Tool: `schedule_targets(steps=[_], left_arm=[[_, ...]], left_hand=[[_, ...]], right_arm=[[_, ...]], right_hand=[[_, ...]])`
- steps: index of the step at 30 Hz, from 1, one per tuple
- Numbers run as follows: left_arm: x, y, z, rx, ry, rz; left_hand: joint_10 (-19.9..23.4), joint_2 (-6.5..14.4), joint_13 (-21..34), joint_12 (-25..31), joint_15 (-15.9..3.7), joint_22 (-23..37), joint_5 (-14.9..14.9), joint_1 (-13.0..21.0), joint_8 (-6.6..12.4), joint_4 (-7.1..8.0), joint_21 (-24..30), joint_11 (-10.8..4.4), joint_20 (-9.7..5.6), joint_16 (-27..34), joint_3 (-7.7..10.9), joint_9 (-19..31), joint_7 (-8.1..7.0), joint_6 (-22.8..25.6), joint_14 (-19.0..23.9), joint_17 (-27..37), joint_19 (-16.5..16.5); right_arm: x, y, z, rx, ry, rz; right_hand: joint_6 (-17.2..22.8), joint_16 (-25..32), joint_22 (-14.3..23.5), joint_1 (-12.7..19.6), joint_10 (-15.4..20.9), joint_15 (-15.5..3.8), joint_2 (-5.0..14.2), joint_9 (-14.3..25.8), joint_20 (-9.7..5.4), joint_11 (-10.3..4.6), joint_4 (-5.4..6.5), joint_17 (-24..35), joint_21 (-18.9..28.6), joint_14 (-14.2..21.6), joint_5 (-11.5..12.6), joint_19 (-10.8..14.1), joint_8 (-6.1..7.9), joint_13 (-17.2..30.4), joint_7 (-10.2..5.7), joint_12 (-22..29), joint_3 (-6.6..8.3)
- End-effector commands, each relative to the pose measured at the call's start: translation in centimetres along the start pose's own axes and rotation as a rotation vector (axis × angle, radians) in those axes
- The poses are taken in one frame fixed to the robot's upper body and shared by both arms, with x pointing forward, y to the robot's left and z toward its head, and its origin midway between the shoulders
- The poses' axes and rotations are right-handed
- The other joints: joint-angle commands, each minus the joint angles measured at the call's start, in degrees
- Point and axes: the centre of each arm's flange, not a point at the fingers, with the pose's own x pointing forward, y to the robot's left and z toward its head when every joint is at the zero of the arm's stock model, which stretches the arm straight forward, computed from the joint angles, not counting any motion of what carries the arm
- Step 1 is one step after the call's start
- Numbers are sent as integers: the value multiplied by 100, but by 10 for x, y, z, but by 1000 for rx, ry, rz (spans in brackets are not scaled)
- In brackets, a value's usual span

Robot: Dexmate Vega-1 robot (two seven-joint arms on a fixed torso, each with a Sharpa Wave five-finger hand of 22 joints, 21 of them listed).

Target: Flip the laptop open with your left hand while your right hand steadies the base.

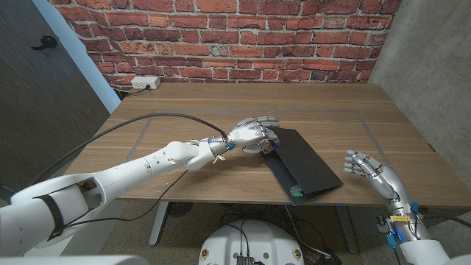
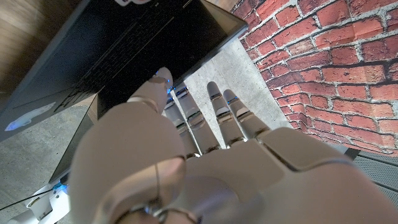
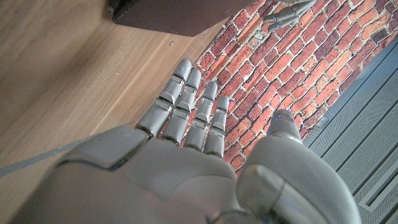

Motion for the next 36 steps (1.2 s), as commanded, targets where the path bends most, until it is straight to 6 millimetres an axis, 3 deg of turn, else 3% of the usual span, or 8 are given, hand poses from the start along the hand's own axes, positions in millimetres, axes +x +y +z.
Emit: schedule_targets(steps=[1, 11, 23, 28, 30, 31, 32, 36], left_arm=[[1, -3, 2, 1, 1, -5], [0, -5, 3, 7, 16, -12], [-1, -9, -1, 24, 48, -28], [1, -10, -2, 27, 55, -33], [3, -11, -1, 25, 56, -34], [4, -11, -1, 24, 55, -35], [5, -12, -1, 23, 55, -34], [9, -13, 1, 19, 56, -34]], left_hand=[[43, -11, 17, 25, -1018, 13, -5, -18, 440, 225, 28, -2, -35, -25, 285, 143, 3, 133, 31, 28, 18], [164, -42, 43, 60, -1047, 11, -26, 46, 520, 116, 34, 1, -76, 28, 253, 70, 26, 305, 91, 96, 36], [423, -69, 108, 191, -1045, 9, -15, 82, 606, 18, 32, 21, -77, 51, 231, -35, 99, 487, 242, 156, 33], [510, -78, 134, 240, -1052, 8, -12, 100, 638, -19, 29, 32, -86, 57, 218, -60, 153, 550, 290, 179, 27], [548, -75, 144, 261, -1054, 8, -12, 110, 645, -31, 27, 33, -86, 66, 213, -68, 158, 563, 316, 191, 20], [568, -74, 149, 272, -1058, 8, -11, 118, 650, -40, 26, 33, -92, 69, 211, -71, 156, 573, 327, 197, 20], [582, -76, 153, 279, -1058, 8, -11, 123, 652, -47, 24, 32, -86, 70, 208, -74, 168, 575, 332, 201, 13], [621, -77, 167, 303, -1053, 7, -12, 137, 668, -65, 21, 30, -79, 71, 202, -82, 187, 609, 351, 213, 6]], right_arm=[[-10, 0, -2, -10, 30, 21], [-19, -4, -6, -20, 57, 10], [-25, -5, -9, -19, 73, 8], [-27, -6, -8, -19, 74, 14], [-28, -6, -8, -20, 75, 16], [-28, -6, -8, -18, 75, 18], [-29, -6, -8, -15, 75, 18], [-31, -5, -9, -10, 80, 18]], right_hand=[[64, 48, 43, 20, 65, -839, 26, 9, -22, -36, -2, 32, 72, 111, -29, -13, 29, 24, -9, 34, 40], [280, 194, 154, 39, 292, -912, 38, 8, -27, -90, -9, 162, 185, 382, -34, -43, 106, 44, -14, 120, 32], [739, 370, 343, 37, 924, -957, 38, -12, -71, -143, -4, 315, 413, 776, -38, -36, 253, 96, -39, 330, 18], [786, 385, 390, 34, 1018, -968, 44, -24, -94, -141, -1, 338, 477, 838, -37, -19, 256, 113, -41, 355, 20], [893, 414, 431, 45, 1141, -965, 44, -24, -97, -126, -7, 362, 532, 919, -37, -9, 292, 129, -53, 394, 24], [1003, 443, 471, 54, 1283, -962, 51, -27, -116, -204, -10, 391, 588, 986, -36, 8, 326, 145, -85, 439, 29], [1164, 488, 526, 55, 1470, -965, 43, -29, -126, -159, -11, 433, 672, 1104, -39, 31, 375, 175, -83, 501, 24], [1633, 634, 640, 80, 1966, -973, 56, -49, -176, -305, -19, 549, 886, 1449, -39, 147, 513, 244, -204, 666, 34]])
